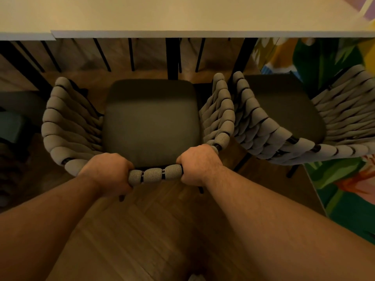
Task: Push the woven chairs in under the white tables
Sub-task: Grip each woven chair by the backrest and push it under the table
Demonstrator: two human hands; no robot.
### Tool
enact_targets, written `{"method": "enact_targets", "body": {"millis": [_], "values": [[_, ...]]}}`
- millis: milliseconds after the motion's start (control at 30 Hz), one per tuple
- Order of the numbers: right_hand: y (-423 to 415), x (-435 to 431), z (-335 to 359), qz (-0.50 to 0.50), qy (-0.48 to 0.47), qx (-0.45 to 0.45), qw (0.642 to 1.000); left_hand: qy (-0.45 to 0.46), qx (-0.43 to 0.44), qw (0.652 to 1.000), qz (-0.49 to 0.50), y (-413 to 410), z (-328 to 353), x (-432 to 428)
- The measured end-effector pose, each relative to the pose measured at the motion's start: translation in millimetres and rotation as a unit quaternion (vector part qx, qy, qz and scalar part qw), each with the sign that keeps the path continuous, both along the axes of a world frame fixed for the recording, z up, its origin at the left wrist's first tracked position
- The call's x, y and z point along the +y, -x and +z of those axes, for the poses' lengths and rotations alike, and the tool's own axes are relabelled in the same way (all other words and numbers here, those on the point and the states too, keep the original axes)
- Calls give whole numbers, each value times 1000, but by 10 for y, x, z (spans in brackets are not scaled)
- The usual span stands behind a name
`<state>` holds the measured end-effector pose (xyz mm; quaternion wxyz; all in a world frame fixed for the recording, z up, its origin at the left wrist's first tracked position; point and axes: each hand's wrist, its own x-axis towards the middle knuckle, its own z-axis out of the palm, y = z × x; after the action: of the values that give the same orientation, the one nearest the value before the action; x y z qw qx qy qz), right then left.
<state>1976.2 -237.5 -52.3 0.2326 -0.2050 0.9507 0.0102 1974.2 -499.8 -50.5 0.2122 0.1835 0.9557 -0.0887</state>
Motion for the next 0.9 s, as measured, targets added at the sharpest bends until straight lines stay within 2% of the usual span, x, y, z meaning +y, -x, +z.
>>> {"method": "enact_targets", "body": {"millis": [333,533,667,733,800,900], "values": [[-80,-55,40,-36,-3,10,999,-13,-6,1000,27,-26,-4,10],[-181,-376,145,-98,-76,-16,992,-84,3,995,45,-174,24,-53],[-317,-845,246,-96,18,-20,995,-167,55,984,7,-357,37,-423],[-417,-1181,282,-76,74,43,993,-207,51,977,-13,-467,88,-723],[-544,-1593,341,-62,126,109,984,-209,48,976,-25,-606,173,-1089],[-767,-2298,416,-36,174,146,973,-209,69,976,8,-870,295,-1810]]}}
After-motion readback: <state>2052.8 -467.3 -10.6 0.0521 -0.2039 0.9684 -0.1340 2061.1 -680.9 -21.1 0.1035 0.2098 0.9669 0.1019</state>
